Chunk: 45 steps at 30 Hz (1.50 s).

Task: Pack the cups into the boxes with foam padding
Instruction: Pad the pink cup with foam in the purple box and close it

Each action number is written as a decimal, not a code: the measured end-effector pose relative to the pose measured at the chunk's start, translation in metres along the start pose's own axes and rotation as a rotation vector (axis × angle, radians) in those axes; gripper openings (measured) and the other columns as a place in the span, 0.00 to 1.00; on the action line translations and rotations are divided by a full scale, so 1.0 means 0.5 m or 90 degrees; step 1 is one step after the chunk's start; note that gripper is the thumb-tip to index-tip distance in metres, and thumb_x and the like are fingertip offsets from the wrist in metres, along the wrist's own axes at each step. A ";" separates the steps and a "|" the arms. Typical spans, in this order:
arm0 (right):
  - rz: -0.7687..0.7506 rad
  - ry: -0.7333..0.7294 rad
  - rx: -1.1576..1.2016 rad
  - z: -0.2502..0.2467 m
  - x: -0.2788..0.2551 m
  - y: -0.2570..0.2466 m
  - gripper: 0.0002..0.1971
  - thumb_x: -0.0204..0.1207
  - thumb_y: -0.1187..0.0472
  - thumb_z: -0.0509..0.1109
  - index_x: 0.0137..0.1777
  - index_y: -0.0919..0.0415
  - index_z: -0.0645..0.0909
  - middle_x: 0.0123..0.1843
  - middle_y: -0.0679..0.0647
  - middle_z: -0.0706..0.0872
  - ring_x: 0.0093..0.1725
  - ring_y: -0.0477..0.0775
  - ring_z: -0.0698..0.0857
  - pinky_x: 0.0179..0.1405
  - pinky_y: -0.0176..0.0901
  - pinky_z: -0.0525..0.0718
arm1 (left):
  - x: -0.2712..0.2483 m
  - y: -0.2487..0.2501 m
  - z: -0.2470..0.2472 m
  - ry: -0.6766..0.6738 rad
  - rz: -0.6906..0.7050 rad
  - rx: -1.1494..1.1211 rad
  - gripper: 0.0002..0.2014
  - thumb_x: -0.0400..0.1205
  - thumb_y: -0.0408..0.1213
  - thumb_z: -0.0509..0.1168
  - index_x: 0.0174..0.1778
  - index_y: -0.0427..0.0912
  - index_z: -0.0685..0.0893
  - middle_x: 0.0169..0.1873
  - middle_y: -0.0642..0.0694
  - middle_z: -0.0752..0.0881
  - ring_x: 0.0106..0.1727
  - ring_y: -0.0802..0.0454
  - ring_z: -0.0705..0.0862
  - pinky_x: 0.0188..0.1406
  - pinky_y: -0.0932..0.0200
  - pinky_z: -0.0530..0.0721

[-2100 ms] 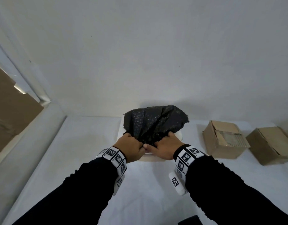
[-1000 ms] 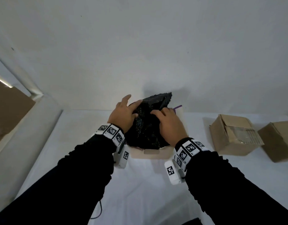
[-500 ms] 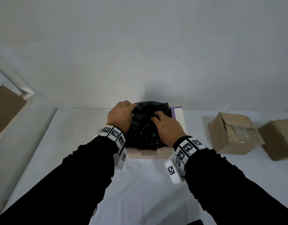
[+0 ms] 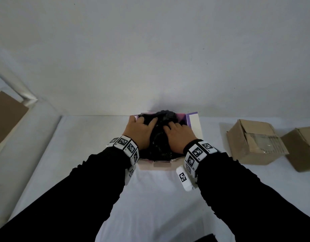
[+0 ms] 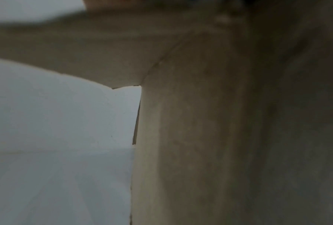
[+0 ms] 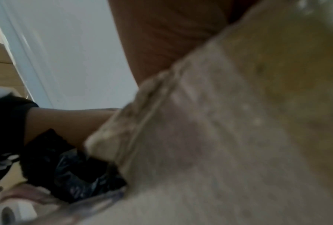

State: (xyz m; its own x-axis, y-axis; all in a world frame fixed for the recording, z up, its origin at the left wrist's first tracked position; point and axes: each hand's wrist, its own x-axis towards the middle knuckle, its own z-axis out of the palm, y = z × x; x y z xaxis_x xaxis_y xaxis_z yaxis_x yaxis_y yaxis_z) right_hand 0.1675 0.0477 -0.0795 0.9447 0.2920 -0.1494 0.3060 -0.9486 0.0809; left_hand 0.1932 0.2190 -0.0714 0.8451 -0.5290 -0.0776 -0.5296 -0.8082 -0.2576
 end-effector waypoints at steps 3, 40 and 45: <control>-0.004 -0.007 0.005 -0.007 0.006 0.004 0.22 0.78 0.55 0.62 0.72 0.60 0.70 0.67 0.57 0.81 0.65 0.60 0.79 0.59 0.51 0.75 | 0.012 0.006 0.007 -0.030 0.001 0.026 0.29 0.77 0.46 0.59 0.77 0.48 0.69 0.53 0.51 0.87 0.64 0.43 0.73 0.66 0.41 0.62; 0.051 0.203 -0.047 0.004 -0.018 0.033 0.08 0.74 0.58 0.62 0.43 0.59 0.81 0.29 0.55 0.85 0.34 0.60 0.84 0.68 0.57 0.62 | -0.012 0.003 -0.004 0.020 -0.022 0.000 0.34 0.72 0.55 0.59 0.76 0.48 0.72 0.48 0.54 0.88 0.74 0.46 0.71 0.73 0.27 0.26; 0.051 0.062 -0.018 0.009 -0.002 0.040 0.18 0.82 0.53 0.54 0.60 0.62 0.79 0.49 0.56 0.90 0.71 0.60 0.73 0.73 0.62 0.40 | -0.014 -0.002 -0.007 -0.012 -0.022 -0.035 0.35 0.75 0.55 0.58 0.80 0.50 0.64 0.57 0.54 0.85 0.78 0.48 0.64 0.72 0.26 0.25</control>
State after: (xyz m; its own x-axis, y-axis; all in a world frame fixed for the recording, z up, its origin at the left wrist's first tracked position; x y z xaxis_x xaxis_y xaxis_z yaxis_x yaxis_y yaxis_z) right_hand 0.1721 0.0278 -0.0824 0.9728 0.2273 -0.0454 0.2312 -0.9658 0.1173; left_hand 0.1876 0.2224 -0.0675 0.8641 -0.4956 -0.0884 -0.5026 -0.8395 -0.2065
